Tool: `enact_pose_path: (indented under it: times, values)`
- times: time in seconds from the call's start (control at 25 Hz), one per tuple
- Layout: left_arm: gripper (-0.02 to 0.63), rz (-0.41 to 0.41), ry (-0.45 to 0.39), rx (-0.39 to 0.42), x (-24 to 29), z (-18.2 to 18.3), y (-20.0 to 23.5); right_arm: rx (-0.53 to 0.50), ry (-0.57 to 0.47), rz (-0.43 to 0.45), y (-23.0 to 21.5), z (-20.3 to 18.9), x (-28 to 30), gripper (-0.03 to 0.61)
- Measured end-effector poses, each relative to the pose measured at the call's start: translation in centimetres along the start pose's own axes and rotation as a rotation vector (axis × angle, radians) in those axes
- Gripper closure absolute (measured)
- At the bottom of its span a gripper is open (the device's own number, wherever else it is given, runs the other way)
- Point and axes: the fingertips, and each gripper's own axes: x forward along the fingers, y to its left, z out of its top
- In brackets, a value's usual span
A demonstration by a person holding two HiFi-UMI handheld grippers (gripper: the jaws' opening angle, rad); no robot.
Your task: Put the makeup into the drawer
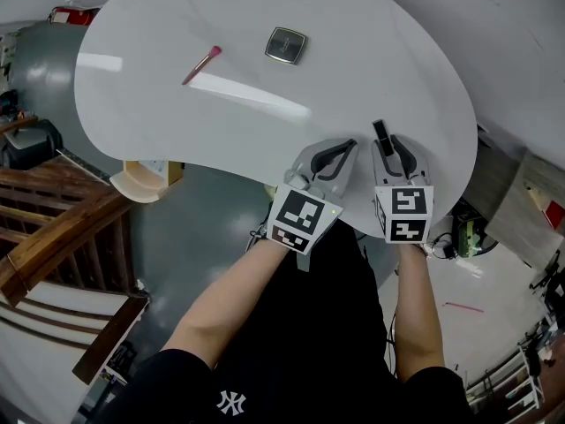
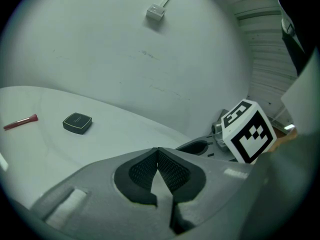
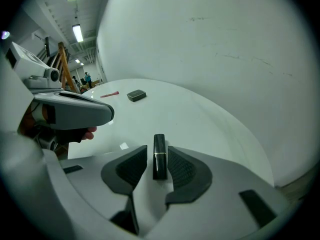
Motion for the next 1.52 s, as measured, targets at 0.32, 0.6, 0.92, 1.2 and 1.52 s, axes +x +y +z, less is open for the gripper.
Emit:
enact_pose_path:
  times: [0.32, 0.6, 0.92, 1.2, 1.52]
  values:
    - [0.603, 0.004, 0.011, -0.019, 0.7, -0.7, 0.5, -0.027, 0.053, -0.006, 0.0, -0.7, 1.3, 0.443]
    - [0.603, 0.021, 0.012, -0.033, 0.5, -0.9, 1.4, -0.039, 0.069, -0.016, -0.1, -0.6, 1.7, 0.472]
    - [0.603, 0.039, -0.013, -0.035, -0.6, 0.1, 1.8, -0.031, 0.036, 0.008, 0.7, 0.9, 1.1, 0.474]
    - [0.603, 0.075, -0.044, -0.037, -2.7, 1.6, 2.9, -0.035, -0.019, 0.043, 2.6, 3.9, 0.4, 0.474]
    - [0.603, 0.136, -0.092, -0.045, -6.1, 3.4, 4.5, -0.005, -0.08, 0.13, 5.9, 7.9, -0.4, 0.474]
